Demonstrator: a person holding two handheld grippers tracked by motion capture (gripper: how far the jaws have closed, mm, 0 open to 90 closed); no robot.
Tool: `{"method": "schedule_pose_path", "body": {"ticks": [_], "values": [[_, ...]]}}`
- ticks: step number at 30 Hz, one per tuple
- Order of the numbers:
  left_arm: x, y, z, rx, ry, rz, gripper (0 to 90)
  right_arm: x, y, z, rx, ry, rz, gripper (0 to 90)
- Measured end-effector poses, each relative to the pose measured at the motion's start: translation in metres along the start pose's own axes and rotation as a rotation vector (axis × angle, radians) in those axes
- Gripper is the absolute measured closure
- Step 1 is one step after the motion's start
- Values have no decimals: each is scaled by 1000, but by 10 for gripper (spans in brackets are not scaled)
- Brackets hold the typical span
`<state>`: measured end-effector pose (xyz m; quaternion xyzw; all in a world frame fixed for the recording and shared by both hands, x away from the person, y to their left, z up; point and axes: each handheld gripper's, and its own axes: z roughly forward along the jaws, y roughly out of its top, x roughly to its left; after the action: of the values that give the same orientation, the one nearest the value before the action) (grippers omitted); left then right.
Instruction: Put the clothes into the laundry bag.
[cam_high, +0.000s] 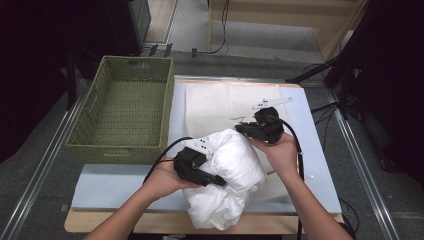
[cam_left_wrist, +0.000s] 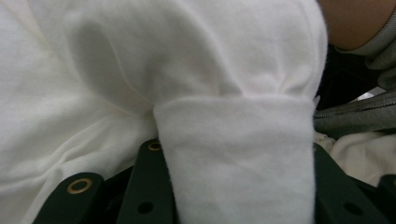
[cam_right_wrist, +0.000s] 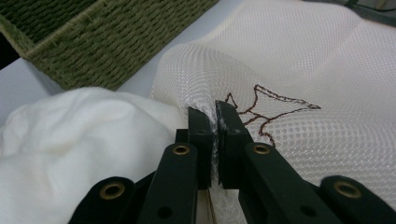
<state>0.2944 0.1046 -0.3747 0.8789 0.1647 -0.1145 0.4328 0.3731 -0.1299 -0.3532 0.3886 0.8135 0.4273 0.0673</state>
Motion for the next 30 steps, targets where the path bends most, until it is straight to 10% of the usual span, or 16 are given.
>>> {"method": "schedule_pose_path", "body": {"ticks": [11, 22, 30], "values": [[14, 1, 24, 37, -22, -41, 668, 17, 12, -28, -57, 40, -13, 878], [30, 13, 1, -31, 139, -91, 661, 18, -4, -24, -6, 30, -23, 884], [40, 16, 13, -33, 164, -114, 663, 17, -10, -23, 9, 1, -10, 884]]}}
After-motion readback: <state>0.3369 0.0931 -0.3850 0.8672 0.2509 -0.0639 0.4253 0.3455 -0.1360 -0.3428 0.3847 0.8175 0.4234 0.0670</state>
